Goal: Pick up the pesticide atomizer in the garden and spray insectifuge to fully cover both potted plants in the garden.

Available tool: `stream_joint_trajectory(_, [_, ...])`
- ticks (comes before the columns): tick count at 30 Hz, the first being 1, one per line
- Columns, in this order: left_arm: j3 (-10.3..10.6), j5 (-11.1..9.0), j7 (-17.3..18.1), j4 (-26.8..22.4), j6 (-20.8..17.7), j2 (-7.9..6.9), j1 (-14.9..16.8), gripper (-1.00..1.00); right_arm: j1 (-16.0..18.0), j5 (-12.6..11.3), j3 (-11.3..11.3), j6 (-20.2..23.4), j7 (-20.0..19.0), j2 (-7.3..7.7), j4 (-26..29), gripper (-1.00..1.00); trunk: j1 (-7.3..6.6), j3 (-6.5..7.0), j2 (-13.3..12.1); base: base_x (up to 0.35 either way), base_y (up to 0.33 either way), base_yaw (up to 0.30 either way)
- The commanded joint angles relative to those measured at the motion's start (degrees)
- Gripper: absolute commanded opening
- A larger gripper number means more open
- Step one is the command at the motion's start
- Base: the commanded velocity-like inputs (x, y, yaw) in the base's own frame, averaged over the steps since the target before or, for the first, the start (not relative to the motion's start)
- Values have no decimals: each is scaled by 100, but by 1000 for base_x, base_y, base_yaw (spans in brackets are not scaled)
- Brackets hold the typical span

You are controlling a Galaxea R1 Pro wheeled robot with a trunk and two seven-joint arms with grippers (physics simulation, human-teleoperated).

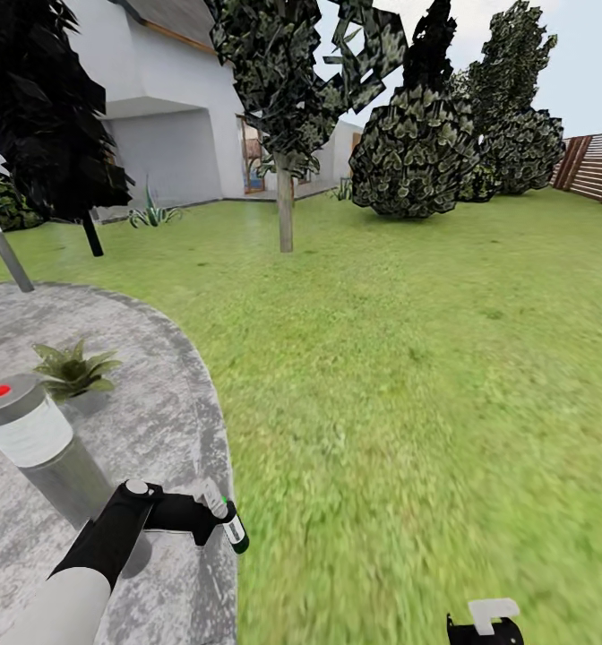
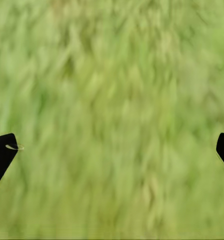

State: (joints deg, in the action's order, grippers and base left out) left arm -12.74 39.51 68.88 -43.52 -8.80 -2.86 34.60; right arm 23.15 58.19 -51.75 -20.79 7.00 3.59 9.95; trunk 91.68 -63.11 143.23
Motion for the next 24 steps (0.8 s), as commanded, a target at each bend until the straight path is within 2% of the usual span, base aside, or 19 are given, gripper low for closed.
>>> stream_joint_trajectory(1, [-18, 17, 38, -7, -60, 5, 3, -100, 5, 61, -37, -22, 29, 1, -11, 100, 2, -5, 2, 335, 0, 0])
stream_joint_trajectory(10, [-18, 8, 38, -7, -52, -4, 3, -100, 5, 61, -37, -22, 29, 1, -11, 100, 2, -5, 2, 335, -8, 0])
stream_joint_trajectory(24, [-18, 4, 37, -7, -52, -2, 3, -100, 5, 69, -37, -22, 29, 1, -19, 100, 2, -5, 2, 316, -144, 28])
